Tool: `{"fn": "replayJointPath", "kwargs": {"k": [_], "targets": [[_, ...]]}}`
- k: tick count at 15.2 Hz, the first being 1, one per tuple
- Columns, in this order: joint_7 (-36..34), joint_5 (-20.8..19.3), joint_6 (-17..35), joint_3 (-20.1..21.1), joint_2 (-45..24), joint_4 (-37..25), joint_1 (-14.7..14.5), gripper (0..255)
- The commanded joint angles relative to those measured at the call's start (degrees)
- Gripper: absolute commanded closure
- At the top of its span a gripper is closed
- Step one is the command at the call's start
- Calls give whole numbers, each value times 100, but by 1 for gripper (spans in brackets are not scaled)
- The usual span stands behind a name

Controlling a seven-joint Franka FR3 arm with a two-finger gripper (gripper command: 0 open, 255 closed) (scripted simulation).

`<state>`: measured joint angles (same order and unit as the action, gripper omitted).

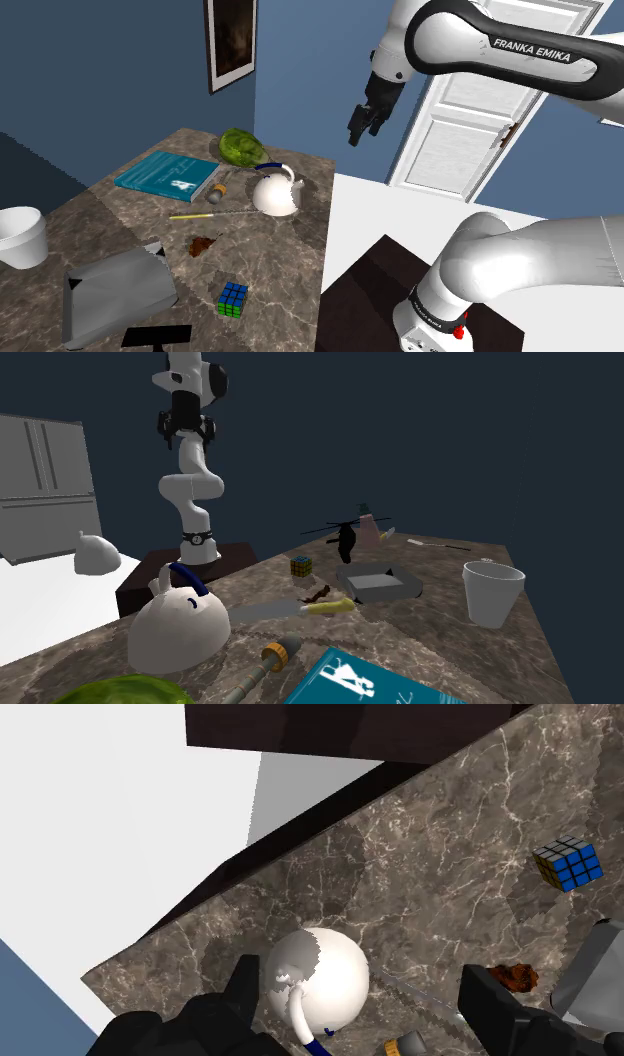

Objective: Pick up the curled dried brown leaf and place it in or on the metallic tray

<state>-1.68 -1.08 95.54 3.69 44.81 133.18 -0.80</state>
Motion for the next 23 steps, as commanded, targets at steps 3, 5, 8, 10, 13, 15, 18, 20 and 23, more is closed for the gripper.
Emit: {"fn": "replayJointPath", "kwargs": {"k": [3, 5, 8, 10, 13, 15, 18, 20, 23], "targets": [[130, 71, 379, -38, -245, 139, -77, 0], [265, 147, 753, -72, -517, 248, -155, 0], [482, 272, 1301, -115, -972, 355, -278, 0], [636, 365, 1654, -137, -1304, 387, -363, 0], [882, 518, 2159, -166, -1835, 379, -497, 0], [1058, 633, 2474, -177, -2209, 336, -586, 0], [1340, 825, 2910, -183, -2789, 217, -721, 0], [1537, 964, 3171, -182, -3186, 101, -813, 0], [1849, 1189, 3517, -157, -3790, -123, -939, 0]]}}
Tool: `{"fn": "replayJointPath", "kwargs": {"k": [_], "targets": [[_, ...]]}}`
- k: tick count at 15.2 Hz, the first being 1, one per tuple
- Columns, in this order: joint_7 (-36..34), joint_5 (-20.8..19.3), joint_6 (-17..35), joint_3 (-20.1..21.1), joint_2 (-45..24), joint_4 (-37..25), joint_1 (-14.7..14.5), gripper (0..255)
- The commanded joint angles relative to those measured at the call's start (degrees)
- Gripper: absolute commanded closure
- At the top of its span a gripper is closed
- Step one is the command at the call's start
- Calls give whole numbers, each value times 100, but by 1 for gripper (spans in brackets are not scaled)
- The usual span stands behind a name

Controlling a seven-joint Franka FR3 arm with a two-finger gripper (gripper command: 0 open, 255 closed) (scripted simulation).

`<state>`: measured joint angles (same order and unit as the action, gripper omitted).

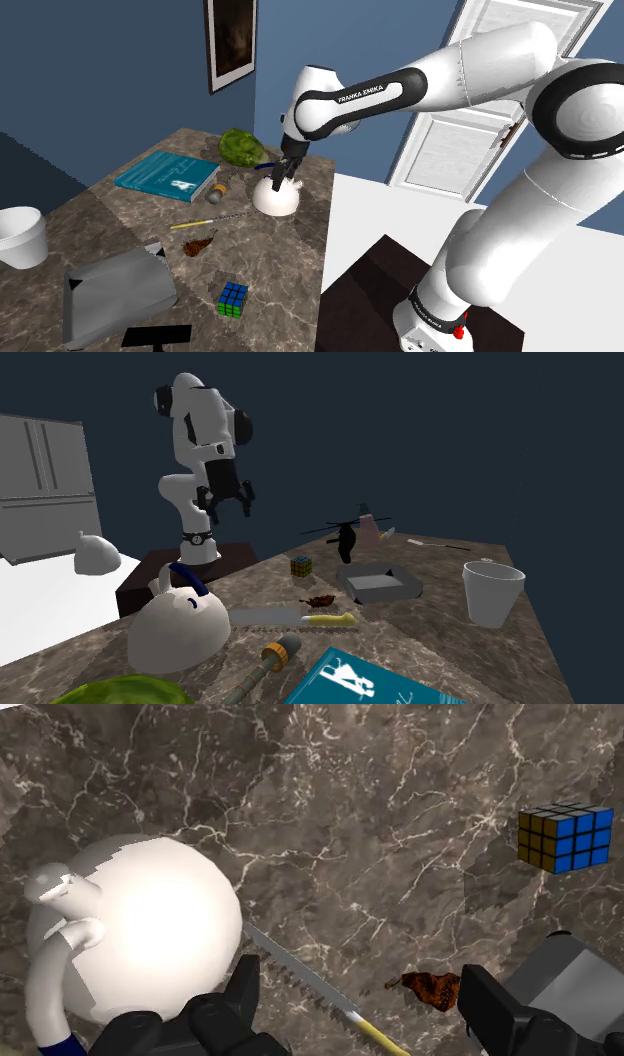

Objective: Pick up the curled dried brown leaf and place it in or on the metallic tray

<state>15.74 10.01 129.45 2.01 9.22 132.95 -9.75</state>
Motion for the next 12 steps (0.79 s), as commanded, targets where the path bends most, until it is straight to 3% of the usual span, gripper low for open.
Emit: {"fn": "replayJointPath", "kwargs": {"k": [1, 12], "targets": [[213, 157, 227, 25, -433, -188, -82, 0], [1283, 866, 939, 412, -2641, -1542, -331, 0]]}}
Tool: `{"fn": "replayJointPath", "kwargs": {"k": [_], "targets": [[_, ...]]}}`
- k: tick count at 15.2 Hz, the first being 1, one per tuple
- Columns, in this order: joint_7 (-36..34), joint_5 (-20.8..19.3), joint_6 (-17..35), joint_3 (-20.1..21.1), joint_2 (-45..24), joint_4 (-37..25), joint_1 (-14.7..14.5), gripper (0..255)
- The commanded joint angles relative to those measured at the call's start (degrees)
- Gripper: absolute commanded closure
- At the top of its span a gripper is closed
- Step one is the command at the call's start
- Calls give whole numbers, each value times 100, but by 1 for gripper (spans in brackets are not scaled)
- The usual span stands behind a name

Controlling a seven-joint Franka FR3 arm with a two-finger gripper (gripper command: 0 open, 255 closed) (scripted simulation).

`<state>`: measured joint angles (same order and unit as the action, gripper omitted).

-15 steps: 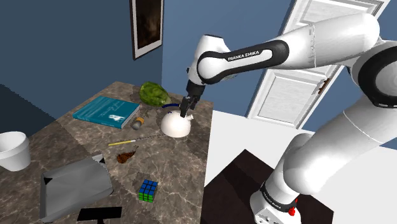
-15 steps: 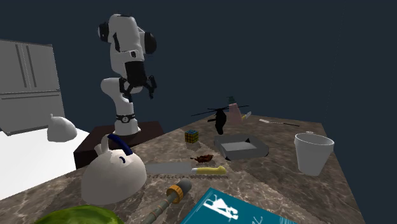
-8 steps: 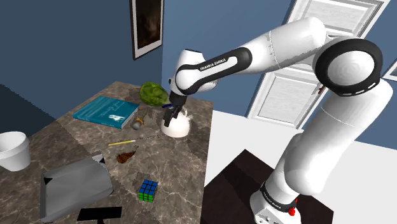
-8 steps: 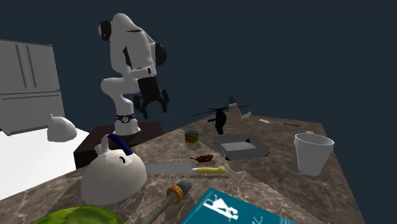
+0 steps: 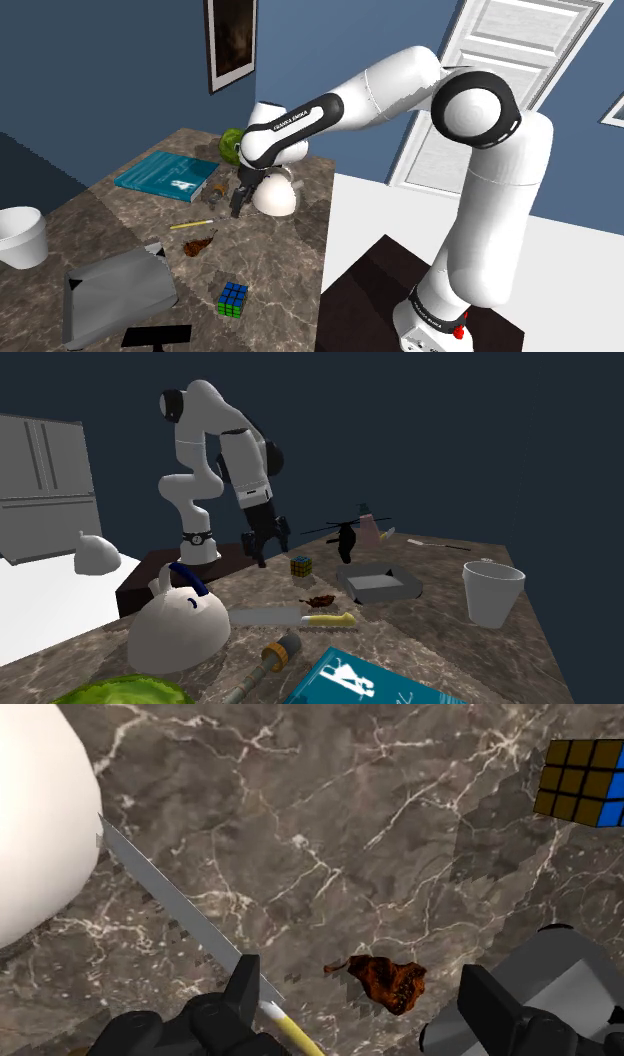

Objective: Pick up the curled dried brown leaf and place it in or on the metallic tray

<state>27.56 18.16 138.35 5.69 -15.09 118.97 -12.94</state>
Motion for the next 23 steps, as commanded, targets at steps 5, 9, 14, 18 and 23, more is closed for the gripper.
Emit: {"fn": "replayJointPath", "kwargs": {"k": [5, 9, 14, 18, 23], "targets": [[442, 167, 157, 282, -1200, -971, -96, 0], [611, 173, 159, 423, -1836, -1571, -175, 0], [617, 183, 397, 442, -2137, -1649, -246, 0], [619, 186, 512, 449, -2299, -1705, -284, 0], [619, 186, 512, 449, -2299, -1705, -284, 0]]}}
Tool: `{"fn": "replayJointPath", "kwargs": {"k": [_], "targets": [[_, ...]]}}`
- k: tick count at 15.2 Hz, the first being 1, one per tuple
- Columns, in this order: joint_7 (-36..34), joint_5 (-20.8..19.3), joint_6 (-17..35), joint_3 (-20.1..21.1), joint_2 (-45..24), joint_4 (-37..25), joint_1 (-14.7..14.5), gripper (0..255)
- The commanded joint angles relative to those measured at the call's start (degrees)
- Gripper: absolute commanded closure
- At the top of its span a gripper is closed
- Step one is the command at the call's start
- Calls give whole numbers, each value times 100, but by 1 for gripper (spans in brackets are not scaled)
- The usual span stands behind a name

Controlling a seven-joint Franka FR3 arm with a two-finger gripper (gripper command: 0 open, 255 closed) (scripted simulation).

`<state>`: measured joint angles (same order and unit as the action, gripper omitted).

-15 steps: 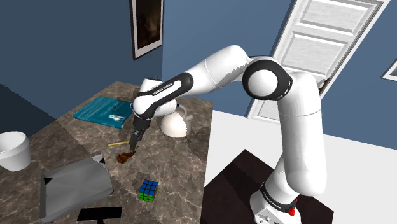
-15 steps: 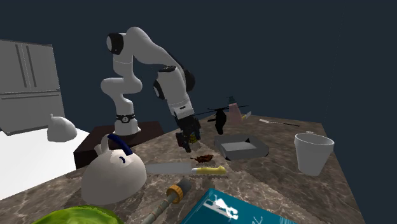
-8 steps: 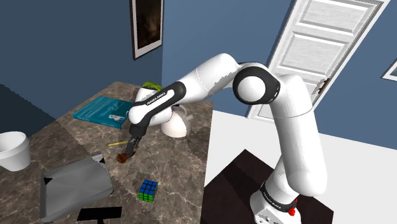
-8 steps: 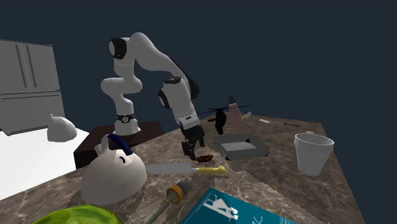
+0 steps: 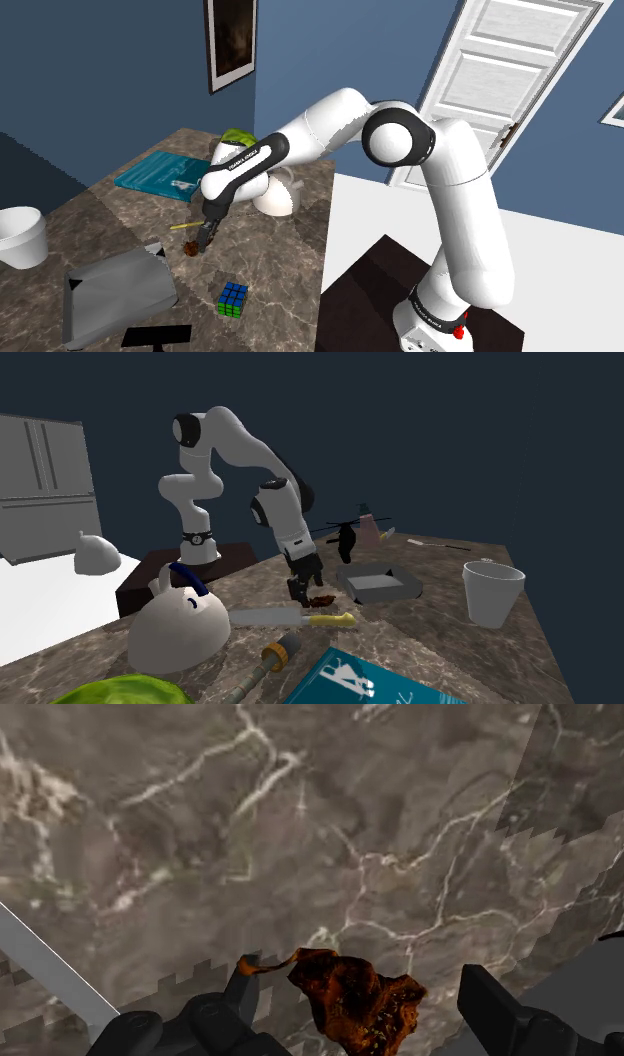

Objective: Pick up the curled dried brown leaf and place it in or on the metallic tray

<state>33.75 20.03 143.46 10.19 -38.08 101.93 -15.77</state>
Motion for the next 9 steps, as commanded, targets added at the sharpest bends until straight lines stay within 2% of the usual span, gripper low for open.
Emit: {"fn": "replayJointPath", "kwargs": {"k": [1, 2, 9], "targets": [[0, 0, 0, 0, 0, 0, 0, 0], [0, 0, 0, 0, 0, 0, 0, 255], [-13, -5, -10, -2, -3, -16, -9, 255]]}}
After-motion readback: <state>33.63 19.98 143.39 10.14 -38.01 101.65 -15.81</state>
